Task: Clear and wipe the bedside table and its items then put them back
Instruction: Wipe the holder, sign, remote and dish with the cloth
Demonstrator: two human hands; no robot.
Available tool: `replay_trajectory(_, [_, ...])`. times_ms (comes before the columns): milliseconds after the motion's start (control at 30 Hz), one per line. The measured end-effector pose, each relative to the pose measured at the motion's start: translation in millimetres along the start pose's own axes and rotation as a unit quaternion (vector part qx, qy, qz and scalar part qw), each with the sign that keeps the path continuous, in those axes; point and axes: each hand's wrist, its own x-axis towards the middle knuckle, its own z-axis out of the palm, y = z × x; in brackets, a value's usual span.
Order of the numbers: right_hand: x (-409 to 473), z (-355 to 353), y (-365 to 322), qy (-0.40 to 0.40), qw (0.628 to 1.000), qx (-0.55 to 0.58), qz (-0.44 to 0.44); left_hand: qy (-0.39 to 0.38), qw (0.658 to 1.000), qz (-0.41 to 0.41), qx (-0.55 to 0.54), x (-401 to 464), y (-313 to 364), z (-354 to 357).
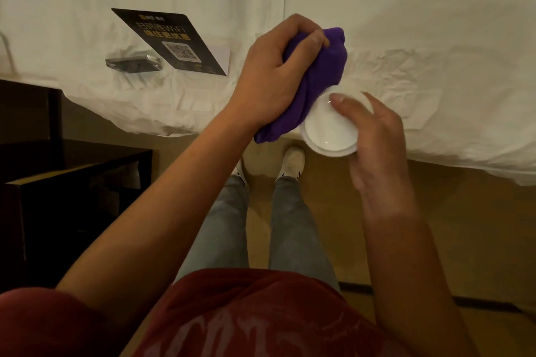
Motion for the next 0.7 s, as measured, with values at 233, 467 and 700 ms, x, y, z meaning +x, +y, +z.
replay_trajectory(233, [31,14,-9,0.128,0.952,0.273,0.049,0.034,0.998,-0.030,-0.039,-26,-5,15])
replay_trajectory(467, [29,31,1,0.126,0.942,0.293,0.102,0.143,0.984,-0.050,-0.095,-52,3,42])
replay_trajectory(700, [-5,18,23,0.085,0.956,0.270,0.083,0.170,0.982,-0.047,-0.070,-17,1,11])
